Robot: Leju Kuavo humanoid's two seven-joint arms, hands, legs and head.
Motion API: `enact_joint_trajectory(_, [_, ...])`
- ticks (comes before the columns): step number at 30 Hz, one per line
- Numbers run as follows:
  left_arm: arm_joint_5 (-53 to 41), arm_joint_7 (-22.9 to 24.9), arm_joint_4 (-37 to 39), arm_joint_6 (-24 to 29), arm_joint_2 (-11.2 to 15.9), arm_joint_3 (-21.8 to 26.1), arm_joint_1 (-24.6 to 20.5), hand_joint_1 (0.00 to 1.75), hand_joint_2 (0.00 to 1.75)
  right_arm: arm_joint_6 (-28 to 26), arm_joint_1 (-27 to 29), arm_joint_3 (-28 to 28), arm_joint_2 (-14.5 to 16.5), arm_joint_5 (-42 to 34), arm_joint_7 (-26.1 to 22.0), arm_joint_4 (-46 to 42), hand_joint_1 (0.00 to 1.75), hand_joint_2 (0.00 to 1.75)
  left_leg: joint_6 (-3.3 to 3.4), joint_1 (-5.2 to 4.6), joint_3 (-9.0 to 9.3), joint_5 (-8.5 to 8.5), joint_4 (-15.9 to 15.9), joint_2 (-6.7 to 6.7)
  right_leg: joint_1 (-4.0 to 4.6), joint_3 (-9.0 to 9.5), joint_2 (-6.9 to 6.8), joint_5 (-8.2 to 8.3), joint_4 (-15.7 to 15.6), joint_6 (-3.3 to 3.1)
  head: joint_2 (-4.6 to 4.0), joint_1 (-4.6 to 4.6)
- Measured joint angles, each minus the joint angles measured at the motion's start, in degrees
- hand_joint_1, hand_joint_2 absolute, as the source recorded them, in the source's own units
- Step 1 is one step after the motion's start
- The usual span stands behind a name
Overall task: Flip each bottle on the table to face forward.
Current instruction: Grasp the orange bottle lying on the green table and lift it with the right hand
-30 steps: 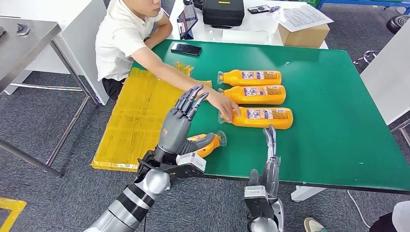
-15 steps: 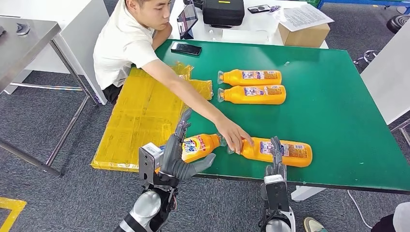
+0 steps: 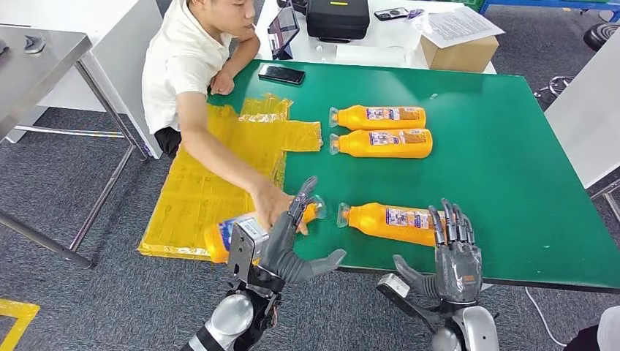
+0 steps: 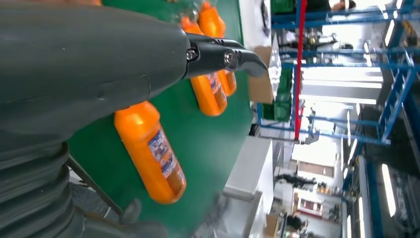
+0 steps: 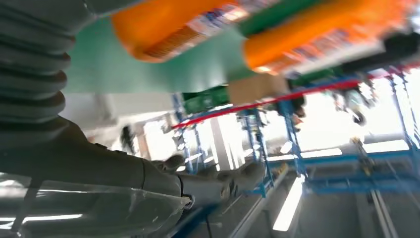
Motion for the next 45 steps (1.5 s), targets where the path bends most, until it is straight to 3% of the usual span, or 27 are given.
enact_joint_trajectory(3, [-1.32,0.08,0.35,-0.93,0.01,-0.05,-0.41,0.0,1.75,-0.02,0.56,1.41,-2.87,8.25,9.9,0.46,0.0,1.75,0.01,0.0,-0.01,-0.01,0.01,0.0,0.0,0.0,-0.01,0.0,0.0,0.0,0.0,-0.01])
enact_joint_trajectory(7, [-2.73,-0.06,0.48,-1.42,0.01,0.01,-0.58,0.0,1.75,-0.03,0.67,8.3,-10.3,12.48,24.35,0.55,0.0,1.75,0.01,0.01,-0.02,-0.01,0.0,0.0,0.01,0.0,-0.01,0.0,0.01,0.0,0.0,0.0])
enact_joint_trajectory(10, [-2.92,-0.02,0.48,-1.63,0.0,0.18,-0.58,0.0,1.75,-0.03,0.06,13.48,-14.53,12.01,28.88,1.43,0.0,1.75,0.01,0.0,-0.01,-0.02,0.01,0.01,0.01,-0.01,0.0,0.0,0.0,0.0,0.0,0.0])
enact_joint_trajectory(15, [-2.98,0.05,0.48,-1.73,-0.05,0.28,-0.56,0.0,1.75,-0.03,-0.3,17.93,-17.38,11.19,29.51,2.84,0.0,1.75,0.02,0.03,-0.01,-0.01,0.01,-0.01,0.03,0.0,-0.03,-0.01,0.01,0.0,0.0,-0.01])
enact_joint_trajectory(24, [-3.92,0.46,0.45,-2.27,-0.24,0.43,-0.53,0.0,1.75,-0.03,-5.3,19.19,-19.63,6.66,27.25,11.33,0.0,1.75,0.03,0.02,-0.01,0.0,0.01,0.03,0.02,0.01,-0.01,0.01,0.01,0.01,0.0,-0.01])
enact_joint_trajectory(35, [-4.16,0.48,0.48,-1.85,-0.62,0.44,-0.61,0.0,1.75,-0.03,-9.01,19.44,-19.38,5.54,25.79,16.33,0.0,1.75,0.03,0.02,-0.01,0.01,0.01,0.02,0.03,0.01,-0.01,0.02,0.01,0.02,0.0,-0.01])
enact_joint_trajectory(40, [-4.73,0.48,0.57,-1.69,-0.93,0.34,-1.08,0.0,1.75,-0.04,-16.69,19.37,-17.79,1.21,23.18,27.91,0.0,1.75,0.02,0.03,0.0,0.01,0.01,0.02,0.03,0.0,-0.01,0.02,0.02,0.02,0.0,-0.01])
enact_joint_trajectory(45, [-4.76,0.48,0.61,-1.51,-0.93,0.29,-1.44,0.0,1.75,-0.25,-18.64,18.63,-16.6,-1.46,20.82,31.48,0.0,1.75,0.02,0.03,0.01,0.01,0.01,0.03,0.03,0.01,0.0,0.02,0.01,0.01,0.0,-0.01])
